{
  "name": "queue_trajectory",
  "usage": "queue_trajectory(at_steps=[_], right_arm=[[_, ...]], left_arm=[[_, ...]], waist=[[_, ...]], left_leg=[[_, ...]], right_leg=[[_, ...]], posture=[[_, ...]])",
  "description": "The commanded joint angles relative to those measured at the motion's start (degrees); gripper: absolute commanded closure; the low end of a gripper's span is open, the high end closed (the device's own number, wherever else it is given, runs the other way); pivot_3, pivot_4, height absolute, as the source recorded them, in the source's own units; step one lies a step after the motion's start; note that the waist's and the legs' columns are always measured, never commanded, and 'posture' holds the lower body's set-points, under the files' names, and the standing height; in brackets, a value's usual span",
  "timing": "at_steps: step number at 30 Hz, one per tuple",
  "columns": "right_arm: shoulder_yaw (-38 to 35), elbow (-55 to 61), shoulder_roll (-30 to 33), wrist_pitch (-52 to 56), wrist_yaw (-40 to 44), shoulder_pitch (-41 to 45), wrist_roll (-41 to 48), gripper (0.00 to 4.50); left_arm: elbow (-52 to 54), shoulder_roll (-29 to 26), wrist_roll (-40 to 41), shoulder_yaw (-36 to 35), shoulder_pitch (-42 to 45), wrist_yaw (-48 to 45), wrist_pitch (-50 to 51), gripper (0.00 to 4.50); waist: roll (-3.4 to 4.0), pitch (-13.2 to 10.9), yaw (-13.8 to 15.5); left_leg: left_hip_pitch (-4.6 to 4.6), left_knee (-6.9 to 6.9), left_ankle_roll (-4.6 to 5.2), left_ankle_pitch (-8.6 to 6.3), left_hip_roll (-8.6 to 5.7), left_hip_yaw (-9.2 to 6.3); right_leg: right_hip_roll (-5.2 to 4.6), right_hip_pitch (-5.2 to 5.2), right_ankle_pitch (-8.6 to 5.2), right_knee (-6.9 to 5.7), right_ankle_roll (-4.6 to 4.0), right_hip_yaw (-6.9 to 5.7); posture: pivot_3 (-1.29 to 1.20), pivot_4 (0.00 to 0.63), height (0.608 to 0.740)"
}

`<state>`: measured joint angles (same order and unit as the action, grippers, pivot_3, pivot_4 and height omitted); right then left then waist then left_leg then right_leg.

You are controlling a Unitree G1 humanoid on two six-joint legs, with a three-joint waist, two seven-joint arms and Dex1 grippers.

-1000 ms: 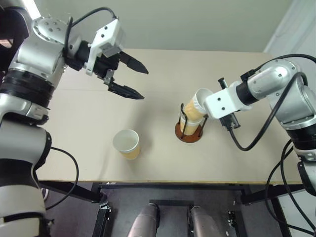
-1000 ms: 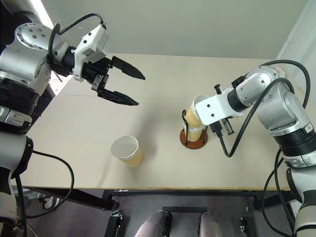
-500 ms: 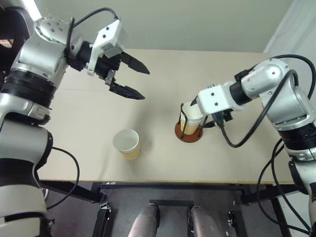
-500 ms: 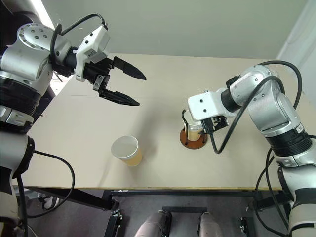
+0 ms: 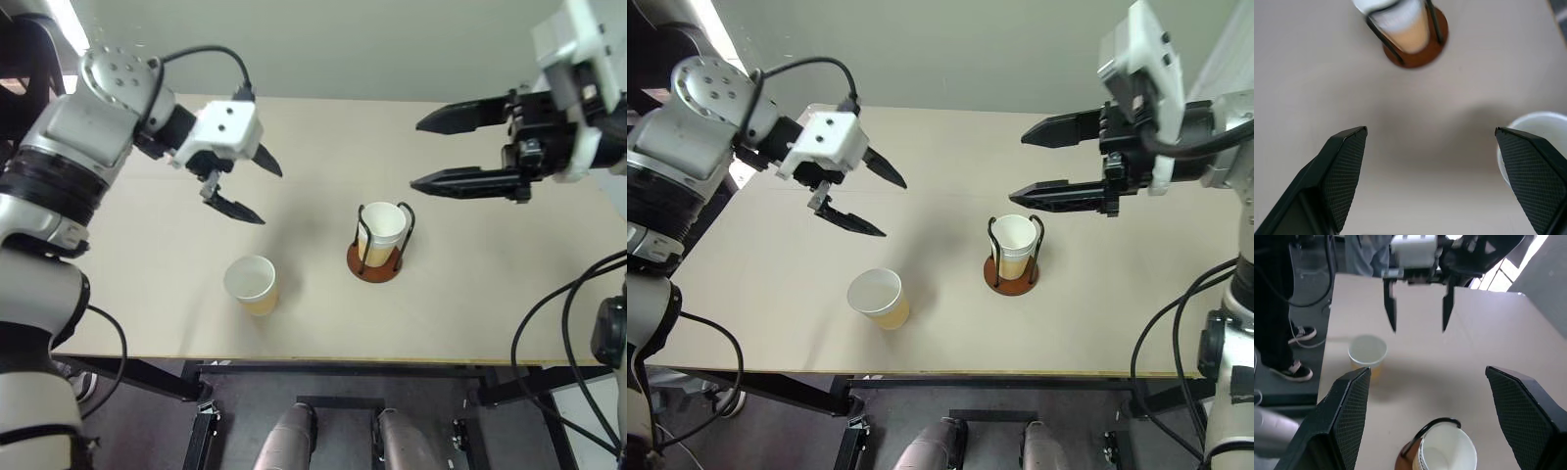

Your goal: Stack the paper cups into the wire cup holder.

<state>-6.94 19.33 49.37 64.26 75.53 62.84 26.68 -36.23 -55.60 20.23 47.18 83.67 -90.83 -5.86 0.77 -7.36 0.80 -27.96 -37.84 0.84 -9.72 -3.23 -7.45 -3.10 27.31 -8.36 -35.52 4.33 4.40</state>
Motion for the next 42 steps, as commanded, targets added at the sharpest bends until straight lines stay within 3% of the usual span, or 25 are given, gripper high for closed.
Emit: queue_trajectory(at_steps=[1,8,14,25,35,42], right_arm=[[-2.27,0.53,3.72,-0.67,-1.89,-1.54,2.59,0.71],[-1.94,-0.03,7.80,-2.84,-3.41,-4.47,5.90,0.71],[-0.92,-0.86,10.38,-3.12,-4.01,-4.33,8.22,0.71],[0.79,-1.95,16.37,-2.05,-2.82,-4.13,12.60,0.71],[2.73,-2.89,16.90,-3.29,-2.83,-3.41,13.27,0.71],[-0.59,-2.69,13.83,-3.41,-4.52,-1.86,17.68,0.71]], left_arm=[[-1.51,0.24,-2.55,2.33,1.62,-1.67,-3.36,0.00],[-8.64,5.87,-10.78,3.29,3.87,-1.66,-8.75,0.00],[-7.68,8.09,-10.67,3.69,1.73,-1.66,-7.98,0.00],[-4.08,4.18,-4.82,9.14,3.74,-1.67,-5.93,0.00],[3.79,1.13,1.51,13.93,2.90,-1.67,-1.40,0.00],[6.14,0.38,2.34,14.61,1.18,-1.67,-0.28,0.00]], waist=[[-0.02,0.01,0.09],[-0.02,0.01,0.25],[-0.02,0.01,0.20],[-0.02,0.01,0.27],[-0.03,0.02,0.36],[-0.03,0.02,0.20]], left_leg=[[0.03,0.02,0.01,0.01,-0.06,0.08],[-0.03,-0.14,0.03,0.02,-0.07,0.08],[-0.08,-0.12,0.08,0.00,-0.07,0.12],[-0.11,-0.12,0.13,-0.08,-0.14,0.27],[-0.11,-0.21,0.13,-0.05,-0.17,0.15],[-0.08,-0.12,0.14,-0.04,-0.14,0.24]], right_leg=[[0.06,-0.01,0.00,-0.04,-0.01,-0.08],[-0.08,0.14,-0.04,-0.34,0.04,0.08],[-0.11,0.19,-0.09,-0.34,0.15,0.13],[0.01,0.24,-0.18,-0.35,0.30,0.01],[-0.09,0.17,-0.15,-0.38,0.29,0.04],[-0.02,0.20,-0.15,-0.37,0.30,0.00]], posture=[[0.00,0.150,0.740],[0.00,0.150,0.740],[0.00,0.150,0.740],[0.00,0.150,0.740],[0.00,0.150,0.740],[0.00,0.150,0.740]])
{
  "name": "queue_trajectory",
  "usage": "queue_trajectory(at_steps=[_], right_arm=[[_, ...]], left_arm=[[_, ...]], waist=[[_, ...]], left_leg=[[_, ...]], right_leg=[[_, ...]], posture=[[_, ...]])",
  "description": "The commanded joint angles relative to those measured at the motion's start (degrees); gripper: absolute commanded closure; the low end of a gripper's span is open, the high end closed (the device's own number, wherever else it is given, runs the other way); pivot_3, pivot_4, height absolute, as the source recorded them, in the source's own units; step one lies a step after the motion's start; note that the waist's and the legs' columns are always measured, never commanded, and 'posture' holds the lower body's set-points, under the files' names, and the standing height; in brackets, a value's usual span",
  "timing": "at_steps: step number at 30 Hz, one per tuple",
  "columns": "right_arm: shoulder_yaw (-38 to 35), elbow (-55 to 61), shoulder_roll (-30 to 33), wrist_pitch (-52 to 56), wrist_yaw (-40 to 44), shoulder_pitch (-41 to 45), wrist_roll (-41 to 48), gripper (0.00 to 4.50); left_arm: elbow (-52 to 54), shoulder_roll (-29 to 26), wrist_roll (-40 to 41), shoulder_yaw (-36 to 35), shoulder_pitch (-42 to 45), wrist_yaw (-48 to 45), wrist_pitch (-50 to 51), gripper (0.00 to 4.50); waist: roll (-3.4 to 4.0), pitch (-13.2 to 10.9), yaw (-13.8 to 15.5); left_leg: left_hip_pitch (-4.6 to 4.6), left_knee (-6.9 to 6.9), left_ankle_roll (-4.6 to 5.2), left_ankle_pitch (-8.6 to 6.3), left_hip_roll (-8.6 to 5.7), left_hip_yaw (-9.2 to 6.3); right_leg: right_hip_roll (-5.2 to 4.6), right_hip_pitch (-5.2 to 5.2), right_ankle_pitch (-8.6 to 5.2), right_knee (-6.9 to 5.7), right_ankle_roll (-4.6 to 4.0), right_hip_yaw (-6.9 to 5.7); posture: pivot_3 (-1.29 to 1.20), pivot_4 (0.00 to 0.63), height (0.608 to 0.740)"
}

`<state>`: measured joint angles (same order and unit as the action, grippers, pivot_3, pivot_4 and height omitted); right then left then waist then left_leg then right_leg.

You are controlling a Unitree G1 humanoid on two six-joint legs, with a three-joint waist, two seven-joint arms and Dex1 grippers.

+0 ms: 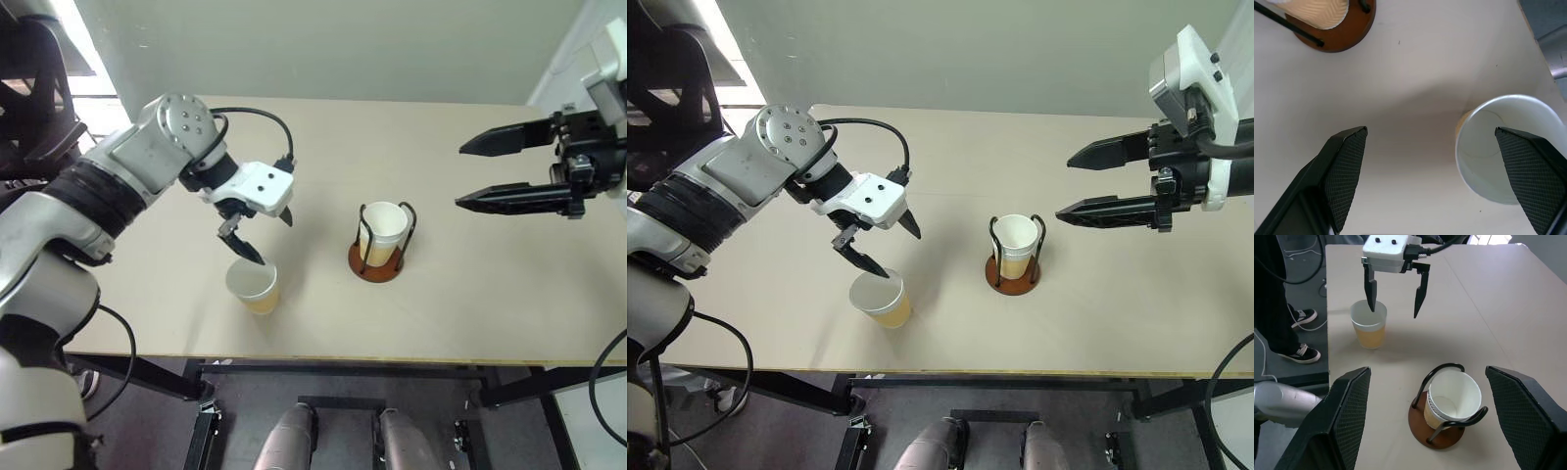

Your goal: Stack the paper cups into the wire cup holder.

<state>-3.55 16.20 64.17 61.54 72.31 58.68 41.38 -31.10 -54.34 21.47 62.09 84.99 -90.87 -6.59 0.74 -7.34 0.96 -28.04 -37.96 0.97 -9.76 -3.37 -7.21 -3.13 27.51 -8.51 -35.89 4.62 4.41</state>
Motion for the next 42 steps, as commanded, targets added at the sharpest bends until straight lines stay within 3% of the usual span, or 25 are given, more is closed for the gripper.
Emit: queue_trajectory(at_steps=[1,25,29,39,42], right_arm=[[-4.88,0.21,-1.82,-0.47,-1.79,2.60,4.15,0.71],[-7.55,-0.69,-1.50,-1.03,-3.59,0.84,11.40,0.71],[-8.65,0.66,-0.88,-6.92,-1.07,-3.32,9.71,0.67],[-9.74,-3.31,1.10,-15.31,4.08,-9.33,7.52,0.67],[-9.14,-5.12,2.05,-16.70,5.86,-9.66,6.59,0.67]], left_arm=[[1.01,-0.88,1.08,-0.34,-0.28,-1.63,0.50,0.00],[-0.49,1.70,-5.89,-2.35,-8.17,-1.63,-2.24,0.00],[-2.06,3.39,-6.21,-3.73,-9.37,-1.63,-3.36,0.85],[-6.34,5.08,-3.45,-5.67,-5.51,-1.63,-4.25,4.47],[-6.97,4.53,-2.38,-5.19,-3.41,-1.63,-4.46,4.47]], waist=[[0.01,-0.01,-0.01],[0.00,0.00,0.13],[-0.01,0.01,0.26],[-0.01,0.01,0.27],[-0.01,0.01,0.28]], left_leg=[[-0.01,-0.05,0.00,0.00,0.05,-0.07],[0.00,-0.10,0.01,0.04,0.00,-0.15],[-0.01,-0.12,0.02,0.05,-0.01,-0.13],[0.00,-0.16,0.07,0.11,-0.02,-0.11],[0.00,-0.16,0.08,0.11,-0.02,-0.11]], right_leg=[[-0.06,-0.01,0.00,-0.01,0.01,0.07],[-0.12,-0.06,0.02,-0.02,-0.02,0.04],[-0.11,-0.08,0.04,-0.02,-0.01,0.01],[-0.11,-0.12,0.14,-0.01,0.11,0.04],[-0.11,-0.13,0.15,-0.01,0.11,0.04]], posture=[[0.00,0.150,0.740],[0.00,0.150,0.740],[0.00,0.150,0.740],[0.00,0.150,0.740],[0.00,0.150,0.740]])
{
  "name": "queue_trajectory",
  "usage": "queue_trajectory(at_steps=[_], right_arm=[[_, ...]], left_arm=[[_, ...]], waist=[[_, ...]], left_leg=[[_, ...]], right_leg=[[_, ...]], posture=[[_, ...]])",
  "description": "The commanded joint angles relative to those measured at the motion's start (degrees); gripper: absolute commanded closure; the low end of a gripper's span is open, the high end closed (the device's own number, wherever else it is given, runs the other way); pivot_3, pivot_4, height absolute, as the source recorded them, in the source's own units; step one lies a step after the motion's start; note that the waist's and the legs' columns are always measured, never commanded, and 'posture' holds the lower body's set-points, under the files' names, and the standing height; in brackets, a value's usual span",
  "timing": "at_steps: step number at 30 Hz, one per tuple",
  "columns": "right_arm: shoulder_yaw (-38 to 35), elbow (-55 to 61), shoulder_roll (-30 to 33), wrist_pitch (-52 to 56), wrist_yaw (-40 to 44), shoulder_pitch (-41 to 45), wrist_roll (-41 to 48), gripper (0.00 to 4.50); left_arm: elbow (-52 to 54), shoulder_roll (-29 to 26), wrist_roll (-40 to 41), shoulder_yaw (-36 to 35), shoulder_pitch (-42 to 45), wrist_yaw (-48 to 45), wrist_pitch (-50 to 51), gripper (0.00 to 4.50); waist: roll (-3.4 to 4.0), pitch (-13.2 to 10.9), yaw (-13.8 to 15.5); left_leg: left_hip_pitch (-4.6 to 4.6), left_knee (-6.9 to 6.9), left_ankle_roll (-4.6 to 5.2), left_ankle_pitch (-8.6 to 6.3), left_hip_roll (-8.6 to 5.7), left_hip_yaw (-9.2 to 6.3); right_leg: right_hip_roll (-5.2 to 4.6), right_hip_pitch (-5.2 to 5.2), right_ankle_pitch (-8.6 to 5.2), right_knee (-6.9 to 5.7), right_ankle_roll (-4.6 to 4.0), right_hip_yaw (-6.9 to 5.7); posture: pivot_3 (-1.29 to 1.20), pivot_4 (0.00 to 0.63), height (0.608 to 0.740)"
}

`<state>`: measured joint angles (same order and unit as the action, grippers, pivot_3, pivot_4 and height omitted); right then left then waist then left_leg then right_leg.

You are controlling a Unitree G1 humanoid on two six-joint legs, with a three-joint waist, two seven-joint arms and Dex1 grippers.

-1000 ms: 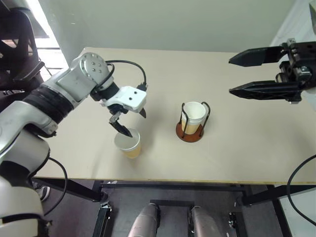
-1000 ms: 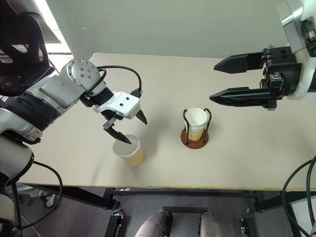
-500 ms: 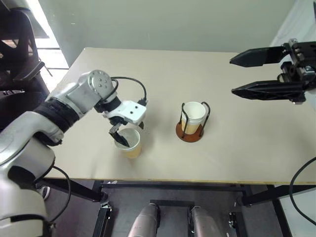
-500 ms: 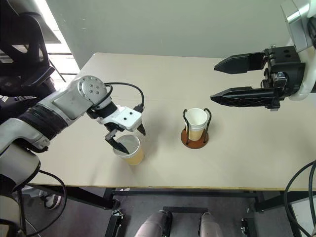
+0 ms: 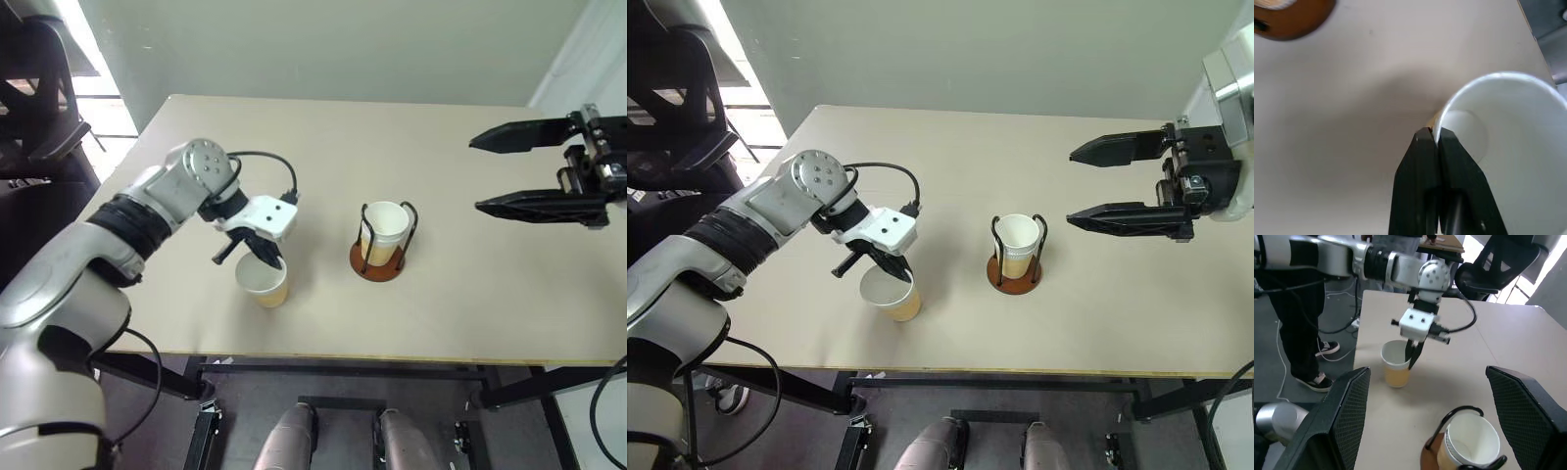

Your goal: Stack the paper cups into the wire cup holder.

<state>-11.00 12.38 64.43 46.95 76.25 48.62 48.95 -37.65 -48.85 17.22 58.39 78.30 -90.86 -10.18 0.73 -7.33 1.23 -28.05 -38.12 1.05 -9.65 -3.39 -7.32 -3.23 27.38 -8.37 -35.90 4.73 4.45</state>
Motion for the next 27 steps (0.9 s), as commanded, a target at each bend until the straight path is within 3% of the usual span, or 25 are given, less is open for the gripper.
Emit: queue_trajectory(at_steps=[1,10,18,27], right_arm=[[-1.41,-1.89,2.16,-2.52,2.58,0.31,-1.36,0.67],[0.30,-5.88,3.87,-5.20,7.27,0.67,-4.19,0.67],[1.30,-11.60,6.11,-9.65,12.71,1.45,-8.37,0.67],[0.64,-13.17,4.41,-16.52,16.23,-0.57,-8.97,0.67]], left_arm=[[-0.83,-1.15,2.13,-1.22,4.23,-1.64,-1.04,4.47],[-6.28,0.50,5.53,0.76,12.04,-1.64,-0.44,4.47],[-23.99,8.71,2.33,-7.82,22.47,-1.64,-2.37,4.47],[-26.25,13.12,2.75,-12.28,25.41,-1.64,-0.05,4.47]], waist=[[0.00,0.00,0.00],[-0.01,-0.01,0.08],[-0.06,-0.04,0.23],[0.00,-0.05,0.11]], left_leg=[[0.00,0.00,0.00,0.00,0.00,0.00],[-0.02,0.06,-0.01,-0.01,-0.01,0.00],[-0.11,0.08,0.00,-0.03,-0.06,0.01],[-0.19,0.15,0.20,-0.26,0.10,0.29]], right_leg=[[0.00,0.00,0.00,0.00,0.00,0.01],[0.00,0.00,-0.01,0.05,0.01,0.00],[-0.04,0.01,-0.02,0.18,0.02,0.02],[0.00,0.01,-0.12,0.55,0.19,0.11]], posture=[[0.00,0.150,0.740],[0.00,0.150,0.740],[0.00,0.150,0.740],[0.00,0.150,0.740]])
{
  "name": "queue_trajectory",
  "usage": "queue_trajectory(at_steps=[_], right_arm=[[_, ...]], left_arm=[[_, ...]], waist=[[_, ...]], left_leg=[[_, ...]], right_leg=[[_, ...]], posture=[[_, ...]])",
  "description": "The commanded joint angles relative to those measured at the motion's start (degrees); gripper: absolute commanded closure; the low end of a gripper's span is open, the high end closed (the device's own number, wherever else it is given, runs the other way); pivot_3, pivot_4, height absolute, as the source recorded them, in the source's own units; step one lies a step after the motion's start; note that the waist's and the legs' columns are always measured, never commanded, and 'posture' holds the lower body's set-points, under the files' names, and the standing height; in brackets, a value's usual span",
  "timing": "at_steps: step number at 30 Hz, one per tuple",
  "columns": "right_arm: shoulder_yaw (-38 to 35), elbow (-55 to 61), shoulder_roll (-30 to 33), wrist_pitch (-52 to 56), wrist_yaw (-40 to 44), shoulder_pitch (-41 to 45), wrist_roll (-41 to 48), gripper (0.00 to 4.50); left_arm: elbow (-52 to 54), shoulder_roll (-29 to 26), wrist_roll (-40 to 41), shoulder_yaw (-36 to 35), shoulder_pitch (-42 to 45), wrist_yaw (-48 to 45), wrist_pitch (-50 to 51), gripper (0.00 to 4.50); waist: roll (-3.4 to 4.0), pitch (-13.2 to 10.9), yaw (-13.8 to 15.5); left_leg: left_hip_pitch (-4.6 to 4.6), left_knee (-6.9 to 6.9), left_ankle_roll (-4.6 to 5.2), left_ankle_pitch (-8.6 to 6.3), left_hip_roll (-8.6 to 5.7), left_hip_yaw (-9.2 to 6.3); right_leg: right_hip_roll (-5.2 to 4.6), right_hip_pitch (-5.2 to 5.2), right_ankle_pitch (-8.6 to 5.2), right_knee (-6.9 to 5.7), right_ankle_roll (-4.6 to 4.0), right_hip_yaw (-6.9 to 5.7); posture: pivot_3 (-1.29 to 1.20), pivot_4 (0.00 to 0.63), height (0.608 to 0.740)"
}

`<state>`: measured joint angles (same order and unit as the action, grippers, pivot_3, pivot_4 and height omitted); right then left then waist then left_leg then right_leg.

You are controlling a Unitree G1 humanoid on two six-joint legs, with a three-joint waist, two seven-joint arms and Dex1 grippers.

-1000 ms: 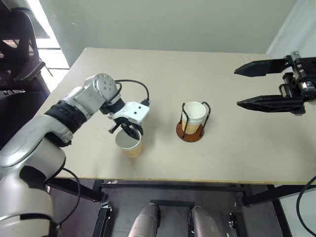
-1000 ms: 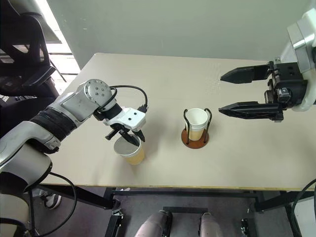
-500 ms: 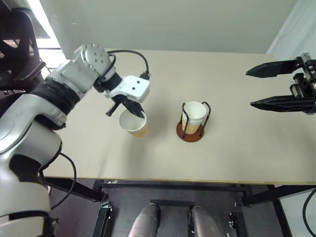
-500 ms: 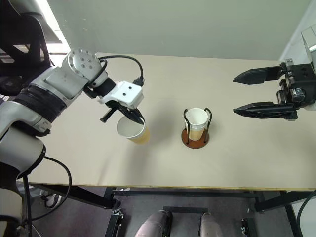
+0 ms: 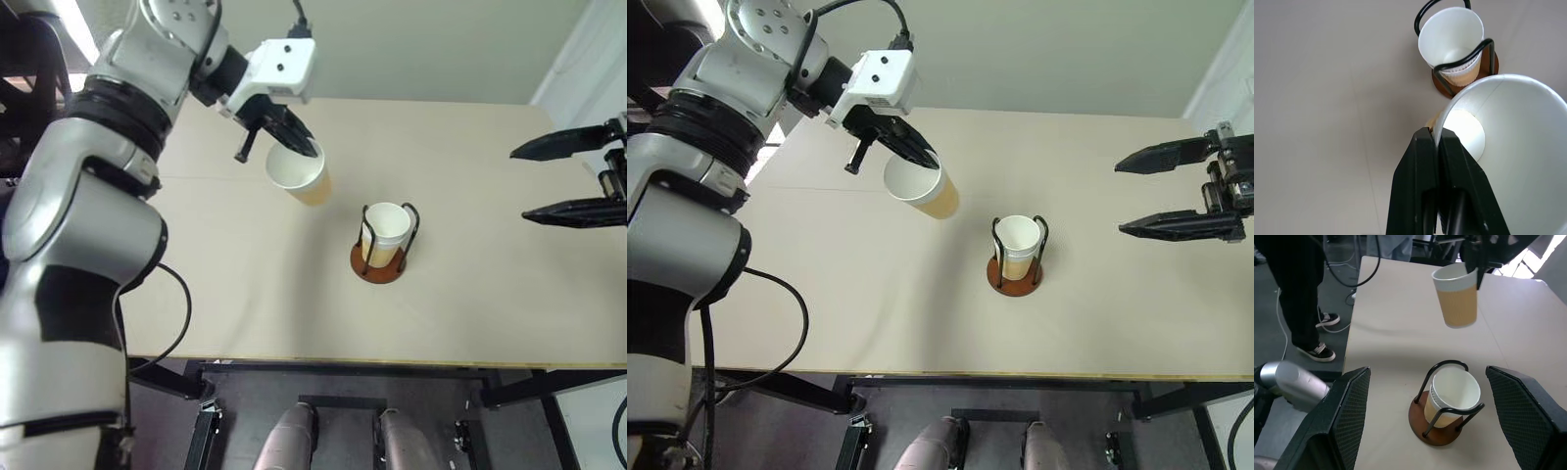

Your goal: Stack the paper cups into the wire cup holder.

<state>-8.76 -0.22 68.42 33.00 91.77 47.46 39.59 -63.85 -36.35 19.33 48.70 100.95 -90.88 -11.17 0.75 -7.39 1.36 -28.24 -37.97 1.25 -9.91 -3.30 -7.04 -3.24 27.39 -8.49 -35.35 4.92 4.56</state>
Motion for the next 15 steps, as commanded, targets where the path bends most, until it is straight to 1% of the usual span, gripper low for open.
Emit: queue_trajectory(at_steps=[1,7,15], right_arm=[[-1.38,-1.08,0.41,-3.44,0.73,0.73,0.63,0.67],[0.37,-4.28,1.41,-6.19,0.73,2.96,1.54,0.67],[1.09,-6.86,2.87,-6.66,0.73,4.87,1.81,0.67]], left_arm=[[-0.07,1.27,0.90,-3.06,3.18,-1.62,1.39,4.47],[0.09,4.61,1.89,-4.38,5.09,-1.62,3.20,4.47],[-0.75,8.73,1.86,-5.48,7.12,-1.62,3.44,4.47]], waist=[[-0.01,0.01,0.08],[-0.03,-0.01,0.28],[-0.06,-0.03,0.35]], left_leg=[[0.00,-0.02,0.05,-0.03,0.00,0.02],[-0.12,-0.21,0.31,-0.17,-0.08,0.14],[0.03,-0.25,0.42,-0.20,-0.18,0.35]], right_leg=[[0.00,-0.02,-0.01,0.03,0.03,0.00],[-0.11,-0.14,0.14,0.38,0.30,0.09],[-0.08,-0.31,0.17,0.38,0.41,0.06]], posture=[[0.00,0.150,0.740],[0.00,0.150,0.740],[0.00,0.150,0.740]])
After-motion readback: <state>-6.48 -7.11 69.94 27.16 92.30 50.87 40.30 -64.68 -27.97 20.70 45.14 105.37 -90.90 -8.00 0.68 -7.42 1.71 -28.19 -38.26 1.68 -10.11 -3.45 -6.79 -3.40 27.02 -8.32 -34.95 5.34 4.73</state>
